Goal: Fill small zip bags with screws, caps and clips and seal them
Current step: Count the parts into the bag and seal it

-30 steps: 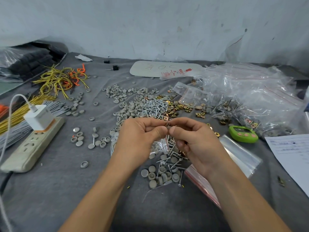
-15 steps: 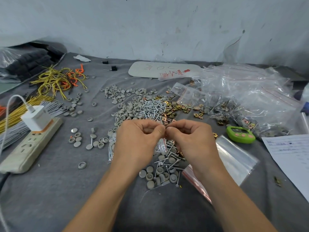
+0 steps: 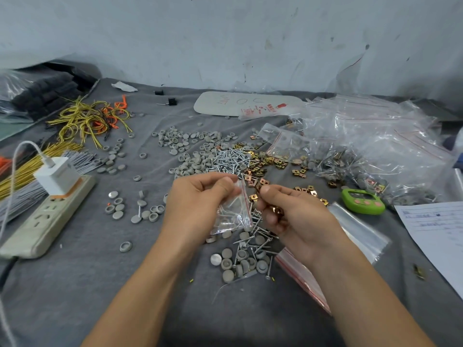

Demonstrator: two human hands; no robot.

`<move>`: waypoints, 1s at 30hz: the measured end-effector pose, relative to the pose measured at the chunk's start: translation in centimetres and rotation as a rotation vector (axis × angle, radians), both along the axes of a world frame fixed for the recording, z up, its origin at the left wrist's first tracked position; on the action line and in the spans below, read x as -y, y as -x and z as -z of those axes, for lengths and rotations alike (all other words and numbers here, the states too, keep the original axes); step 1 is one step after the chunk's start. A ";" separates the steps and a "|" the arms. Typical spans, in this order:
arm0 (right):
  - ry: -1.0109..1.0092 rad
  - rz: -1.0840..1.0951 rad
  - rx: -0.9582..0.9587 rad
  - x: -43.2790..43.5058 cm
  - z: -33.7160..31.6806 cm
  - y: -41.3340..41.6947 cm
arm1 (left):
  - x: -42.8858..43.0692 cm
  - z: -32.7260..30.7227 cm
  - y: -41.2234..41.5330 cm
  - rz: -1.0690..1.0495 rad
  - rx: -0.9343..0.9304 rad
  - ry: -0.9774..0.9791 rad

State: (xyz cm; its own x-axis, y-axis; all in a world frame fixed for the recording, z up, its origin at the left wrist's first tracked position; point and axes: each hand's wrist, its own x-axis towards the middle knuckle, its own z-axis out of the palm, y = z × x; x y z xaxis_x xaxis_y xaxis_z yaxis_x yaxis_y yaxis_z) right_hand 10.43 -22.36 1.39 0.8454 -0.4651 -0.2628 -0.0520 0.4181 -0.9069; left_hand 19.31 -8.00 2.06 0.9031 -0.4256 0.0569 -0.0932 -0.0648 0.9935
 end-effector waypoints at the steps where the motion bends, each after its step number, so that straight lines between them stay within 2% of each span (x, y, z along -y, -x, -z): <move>1: -0.058 -0.005 -0.011 0.1 0.0 -0.1 | -0.2 0.1 -0.2 0.001 0.081 -0.087; 4: -0.142 -0.010 -0.041 0.1 0.2 -0.3 | -0.5 0.2 -0.3 0.136 0.235 -0.330; 6: -0.109 -0.002 -0.063 0.0 0.4 -0.5 | -0.2 0.4 -0.3 0.169 0.375 -0.466; 9: 0.079 0.038 -0.101 -0.2 0.6 -0.6 | 0.1 1.0 -0.4 0.187 0.597 -0.675; 12: 0.352 0.058 -0.163 -0.3 1.0 -0.8 | 0.4 1.7 -0.5 0.178 0.611 -0.782; 16: 0.549 0.053 -0.195 -0.5 1.6 -1.1 | 0.8 2.1 -0.7 0.149 0.583 -0.787; 22: 0.785 0.058 -0.229 -0.4 2.1 -1.5 | 0.7 2.8 -0.8 0.167 0.636 -0.845; 25: 0.783 0.013 -0.191 -0.7 2.1 -1.7 | 0.4 2.5 -1.0 0.230 0.660 -0.815; 27: 0.724 0.031 -0.127 -0.8 2.0 -1.8 | 0.1 1.9 -0.8 0.258 0.619 -0.661; 30: 0.611 0.033 -0.015 -1.0 1.6 -1.6 | -0.1 1.0 -0.6 0.075 0.465 -0.316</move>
State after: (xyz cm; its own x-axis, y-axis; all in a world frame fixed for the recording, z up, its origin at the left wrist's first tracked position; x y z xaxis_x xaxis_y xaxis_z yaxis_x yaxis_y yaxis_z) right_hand 11.99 -21.40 -0.24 0.8263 -0.5612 0.0482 -0.0624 -0.1762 -0.9824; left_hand 19.91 -7.85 1.01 0.7801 -0.5486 0.3007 -0.5319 -0.3286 0.7805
